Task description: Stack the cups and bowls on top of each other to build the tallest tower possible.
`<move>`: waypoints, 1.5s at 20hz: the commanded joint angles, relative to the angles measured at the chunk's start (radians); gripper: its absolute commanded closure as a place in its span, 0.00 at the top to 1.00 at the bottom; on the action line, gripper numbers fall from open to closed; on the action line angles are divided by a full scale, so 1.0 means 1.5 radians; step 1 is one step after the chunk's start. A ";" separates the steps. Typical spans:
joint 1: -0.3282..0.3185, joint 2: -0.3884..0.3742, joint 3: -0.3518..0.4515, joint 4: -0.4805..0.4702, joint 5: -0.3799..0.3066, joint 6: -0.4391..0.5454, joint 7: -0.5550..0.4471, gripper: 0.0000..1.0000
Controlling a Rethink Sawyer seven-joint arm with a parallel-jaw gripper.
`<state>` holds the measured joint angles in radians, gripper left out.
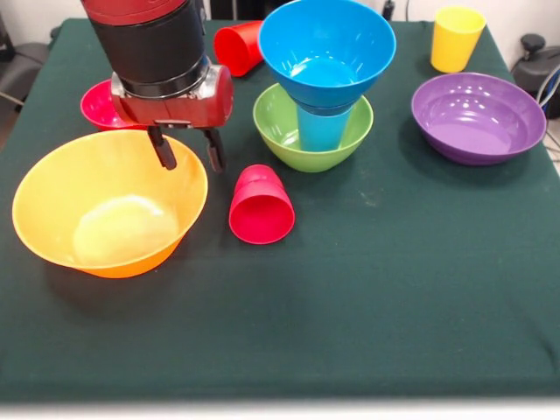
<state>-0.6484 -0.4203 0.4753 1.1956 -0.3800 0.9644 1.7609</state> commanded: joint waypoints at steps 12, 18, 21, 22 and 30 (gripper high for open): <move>-0.013 0.072 0.028 0.014 -0.012 -0.080 -0.071 1.00; 0.002 0.103 0.036 -0.052 -0.016 -0.076 -0.082 1.00; -0.003 0.097 0.047 -0.040 -0.004 -0.082 -0.077 1.00; -0.007 0.092 0.052 -0.033 0.002 -0.083 -0.074 1.00; -0.020 0.111 0.076 -0.033 0.021 -0.102 -0.066 1.00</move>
<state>-0.6855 -0.2848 0.5286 1.1759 -0.3606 0.8697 1.7609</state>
